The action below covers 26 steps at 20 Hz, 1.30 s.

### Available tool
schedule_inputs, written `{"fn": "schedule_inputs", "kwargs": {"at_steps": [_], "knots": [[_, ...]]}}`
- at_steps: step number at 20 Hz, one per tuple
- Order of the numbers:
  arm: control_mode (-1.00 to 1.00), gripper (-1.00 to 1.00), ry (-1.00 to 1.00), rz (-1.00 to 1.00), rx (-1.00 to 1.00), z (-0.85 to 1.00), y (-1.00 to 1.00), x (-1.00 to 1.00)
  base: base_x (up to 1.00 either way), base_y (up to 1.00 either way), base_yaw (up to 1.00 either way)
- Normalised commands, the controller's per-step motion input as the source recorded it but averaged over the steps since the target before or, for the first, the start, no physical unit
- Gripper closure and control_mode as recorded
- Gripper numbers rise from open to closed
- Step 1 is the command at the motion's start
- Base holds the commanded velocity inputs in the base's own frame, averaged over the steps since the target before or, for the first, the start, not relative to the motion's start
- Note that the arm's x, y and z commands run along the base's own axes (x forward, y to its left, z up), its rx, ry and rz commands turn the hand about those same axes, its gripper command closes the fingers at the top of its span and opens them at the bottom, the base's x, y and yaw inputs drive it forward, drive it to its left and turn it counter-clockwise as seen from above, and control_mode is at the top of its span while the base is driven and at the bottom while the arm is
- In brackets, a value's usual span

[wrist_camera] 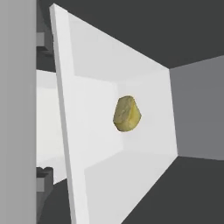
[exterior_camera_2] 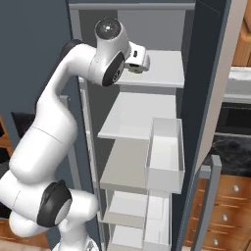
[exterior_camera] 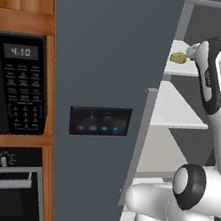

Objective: Retrieve the sausage and cheese from the fridge and place them on the cutting board on the counter.

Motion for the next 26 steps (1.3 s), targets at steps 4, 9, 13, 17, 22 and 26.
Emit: {"fn": "schedule_inputs", "kwargs": {"at_steps": [4, 9, 13, 17, 22, 26], "knots": [[-1.0, -1.0, 0.0, 0.14, 0.0, -0.22, -0.03, 0.19, 0.0, 0.0, 0.0], [-1.0, -1.0, 0.0, 0.17, 0.05, -0.03, -0.03, 0.35, 0.0, 0.0, 0.0], [-1.0, -1.0, 0.0, 0.16, 0.01, 0.0, -0.03, 0.48, 0.0, 0.0, 0.0], [-1.0, -1.0, -0.02, 0.2, 0.0, 0.01, -0.01, 0.28, 0.0, 0.0, 0.0], [-1.0, -1.0, -0.03, 0.17, -0.02, 0.05, -0.05, 0.26, 0.0, 0.0, 0.0], [-1.0, -1.0, -0.03, 0.17, -0.06, -0.01, 0.0, 0.3, 0.0, 0.0, 0.0]]}}
